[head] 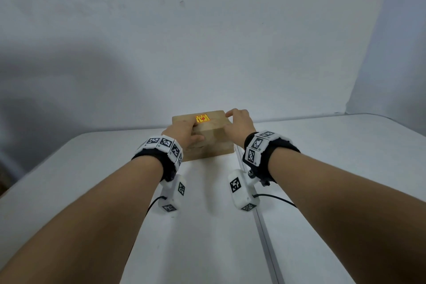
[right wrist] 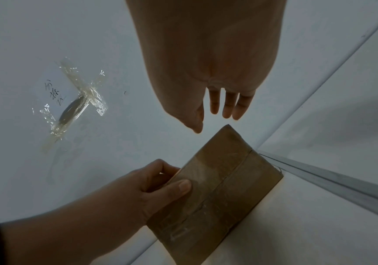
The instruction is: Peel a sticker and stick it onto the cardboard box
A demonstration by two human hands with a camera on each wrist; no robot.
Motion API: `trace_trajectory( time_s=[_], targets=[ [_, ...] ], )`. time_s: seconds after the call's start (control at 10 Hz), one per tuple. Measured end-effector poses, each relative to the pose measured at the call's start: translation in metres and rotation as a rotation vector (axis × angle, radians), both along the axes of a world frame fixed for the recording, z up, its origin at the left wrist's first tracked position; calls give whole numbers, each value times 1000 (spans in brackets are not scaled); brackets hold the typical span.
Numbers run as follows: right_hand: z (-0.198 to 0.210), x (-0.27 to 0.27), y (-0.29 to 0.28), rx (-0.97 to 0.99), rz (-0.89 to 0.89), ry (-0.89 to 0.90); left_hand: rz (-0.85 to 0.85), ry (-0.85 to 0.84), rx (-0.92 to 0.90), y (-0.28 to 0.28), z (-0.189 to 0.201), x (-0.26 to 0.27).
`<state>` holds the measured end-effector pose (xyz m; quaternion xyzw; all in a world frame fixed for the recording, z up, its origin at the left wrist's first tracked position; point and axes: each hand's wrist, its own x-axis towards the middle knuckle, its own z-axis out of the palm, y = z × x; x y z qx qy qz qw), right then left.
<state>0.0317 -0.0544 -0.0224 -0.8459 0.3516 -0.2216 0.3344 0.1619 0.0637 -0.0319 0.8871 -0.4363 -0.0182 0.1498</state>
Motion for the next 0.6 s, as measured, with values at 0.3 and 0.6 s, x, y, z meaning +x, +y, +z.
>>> trace_trajectory(
  time_s=[0.3,0.6],
  targets=[
    [4,-8,6,-27,-5,19,-15,-42,1,1,-1,-2],
    [23,-24,27,-76,29,-12,-79,-64,-84,18,20,-31]
  ],
)
